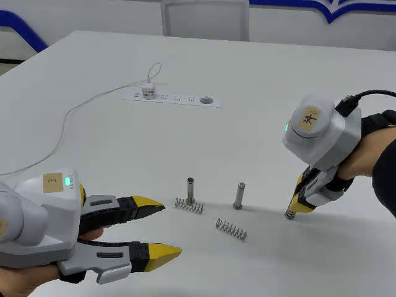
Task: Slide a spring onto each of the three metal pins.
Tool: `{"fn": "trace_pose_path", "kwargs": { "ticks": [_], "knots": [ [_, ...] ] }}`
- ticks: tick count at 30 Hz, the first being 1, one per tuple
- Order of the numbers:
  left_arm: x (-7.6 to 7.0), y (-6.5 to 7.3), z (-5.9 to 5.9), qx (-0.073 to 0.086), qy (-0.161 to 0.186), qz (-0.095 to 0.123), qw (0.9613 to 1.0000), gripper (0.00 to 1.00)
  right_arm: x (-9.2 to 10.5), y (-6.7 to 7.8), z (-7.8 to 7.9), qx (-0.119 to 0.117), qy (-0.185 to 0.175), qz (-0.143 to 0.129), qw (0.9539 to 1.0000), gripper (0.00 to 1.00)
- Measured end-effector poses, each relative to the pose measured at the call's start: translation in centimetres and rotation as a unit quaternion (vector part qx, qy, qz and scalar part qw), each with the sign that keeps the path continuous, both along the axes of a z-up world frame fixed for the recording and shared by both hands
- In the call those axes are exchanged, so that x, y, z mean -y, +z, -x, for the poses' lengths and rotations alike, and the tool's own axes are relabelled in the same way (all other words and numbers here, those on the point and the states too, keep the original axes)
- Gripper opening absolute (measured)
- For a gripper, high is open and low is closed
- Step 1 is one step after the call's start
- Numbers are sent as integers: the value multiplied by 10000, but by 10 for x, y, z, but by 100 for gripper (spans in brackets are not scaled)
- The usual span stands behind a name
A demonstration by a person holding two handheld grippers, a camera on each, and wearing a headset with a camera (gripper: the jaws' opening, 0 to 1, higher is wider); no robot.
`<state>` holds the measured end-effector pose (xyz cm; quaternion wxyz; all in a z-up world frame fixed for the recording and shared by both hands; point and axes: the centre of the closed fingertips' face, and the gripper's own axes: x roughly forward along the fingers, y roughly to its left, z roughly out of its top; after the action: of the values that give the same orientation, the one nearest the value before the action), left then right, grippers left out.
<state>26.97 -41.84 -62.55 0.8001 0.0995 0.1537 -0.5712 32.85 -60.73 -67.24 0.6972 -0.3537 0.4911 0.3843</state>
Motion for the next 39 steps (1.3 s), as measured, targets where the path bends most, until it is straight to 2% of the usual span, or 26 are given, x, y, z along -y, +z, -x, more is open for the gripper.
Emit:
{"fn": "trace_pose_path", "kwargs": {
  "ticks": [9,13,17,20,24,28,32,39],
  "knots": [
    [0,-1,0,-7,5,-53,10000,44,-1,12,1,168,-3,-106,9998,18],
    [1,-1,1,-8,-14,-68,10000,44,-4,24,3,314,27,-133,9994,19],
    [2,-2,1,-10,-40,-75,10000,44,-18,37,5,417,122,-306,9986,19],
    [3,-1,1,0,-47,-64,10000,44,-32,39,8,401,190,-472,9979,19],
    [2,0,1,12,-37,-37,10000,44,-45,33,13,315,262,-547,9977,19],
    [1,1,1,24,-25,8,10000,44,-62,19,22,134,327,-679,9971,19],
    [2,1,2,25,-48,17,10000,44,-71,0,29,-72,377,-678,9970,19],
    [2,-1,2,8,-78,28,10000,44,-83,-15,33,-228,392,-718,9964,19]
  ]
}}
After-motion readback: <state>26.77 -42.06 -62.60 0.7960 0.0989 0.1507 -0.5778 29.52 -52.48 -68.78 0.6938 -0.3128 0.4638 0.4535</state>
